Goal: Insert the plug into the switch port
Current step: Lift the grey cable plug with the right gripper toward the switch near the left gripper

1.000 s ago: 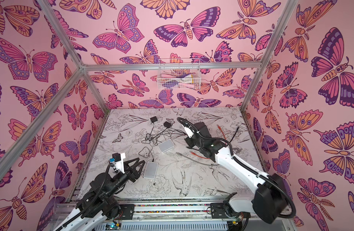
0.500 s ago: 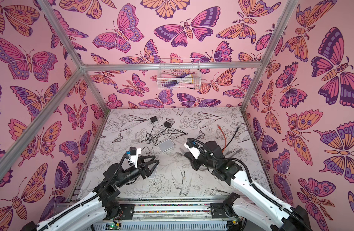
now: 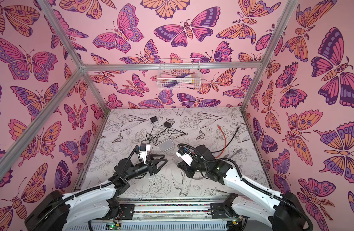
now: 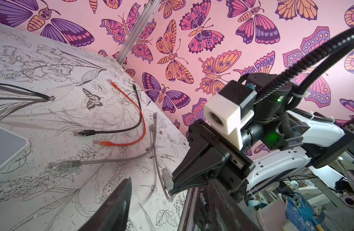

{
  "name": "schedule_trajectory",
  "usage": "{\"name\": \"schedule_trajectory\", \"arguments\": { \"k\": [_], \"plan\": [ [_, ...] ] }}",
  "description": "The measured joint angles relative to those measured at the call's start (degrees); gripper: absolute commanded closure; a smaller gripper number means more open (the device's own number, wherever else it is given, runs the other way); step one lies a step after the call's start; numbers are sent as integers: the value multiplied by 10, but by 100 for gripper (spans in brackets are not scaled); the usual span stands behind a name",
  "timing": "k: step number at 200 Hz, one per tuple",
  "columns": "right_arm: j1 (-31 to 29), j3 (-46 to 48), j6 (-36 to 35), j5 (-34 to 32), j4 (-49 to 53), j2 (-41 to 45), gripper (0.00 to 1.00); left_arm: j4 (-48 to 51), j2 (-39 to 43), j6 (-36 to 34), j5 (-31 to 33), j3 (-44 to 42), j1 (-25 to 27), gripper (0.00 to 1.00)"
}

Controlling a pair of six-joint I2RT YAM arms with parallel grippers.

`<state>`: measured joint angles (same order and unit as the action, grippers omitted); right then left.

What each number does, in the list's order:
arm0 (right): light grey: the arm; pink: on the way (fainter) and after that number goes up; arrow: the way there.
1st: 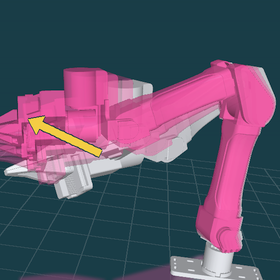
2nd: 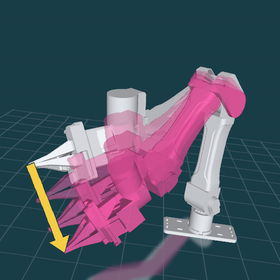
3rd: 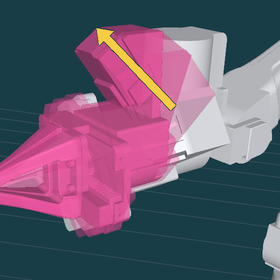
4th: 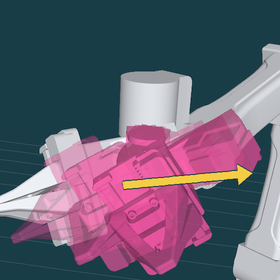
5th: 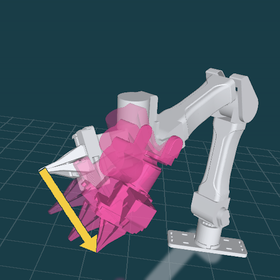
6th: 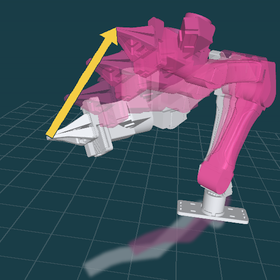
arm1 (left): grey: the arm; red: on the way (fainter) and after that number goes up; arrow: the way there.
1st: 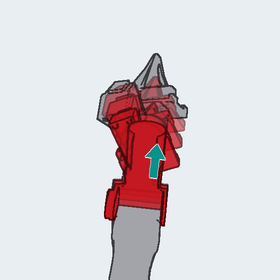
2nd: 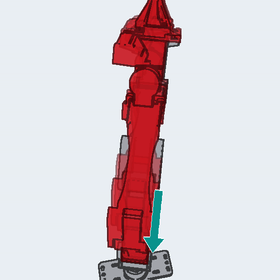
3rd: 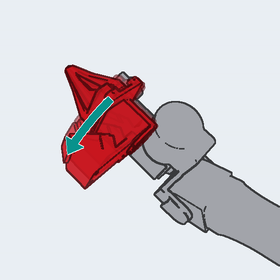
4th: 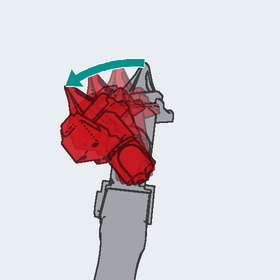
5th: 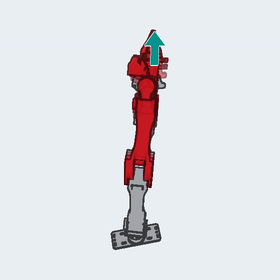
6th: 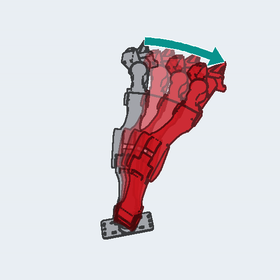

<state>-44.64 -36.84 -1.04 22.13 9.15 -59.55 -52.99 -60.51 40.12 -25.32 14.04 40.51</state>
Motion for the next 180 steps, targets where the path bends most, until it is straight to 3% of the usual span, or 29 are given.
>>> {"name": "schedule_trajectory", "arguments": {
  "k": [91,133,180],
  "plan": [
    [-38,-11,9,-18,-35,-59,100,-27,-49,13,-4,2,8,51],
    [-72,-20,3,-80,-42,-61,100,-9,-53,13,12,3,13,53],
    [-85,-20,-7,-125,-44,-68,100,31,-51,8,30,12,16,73]
  ]
}}
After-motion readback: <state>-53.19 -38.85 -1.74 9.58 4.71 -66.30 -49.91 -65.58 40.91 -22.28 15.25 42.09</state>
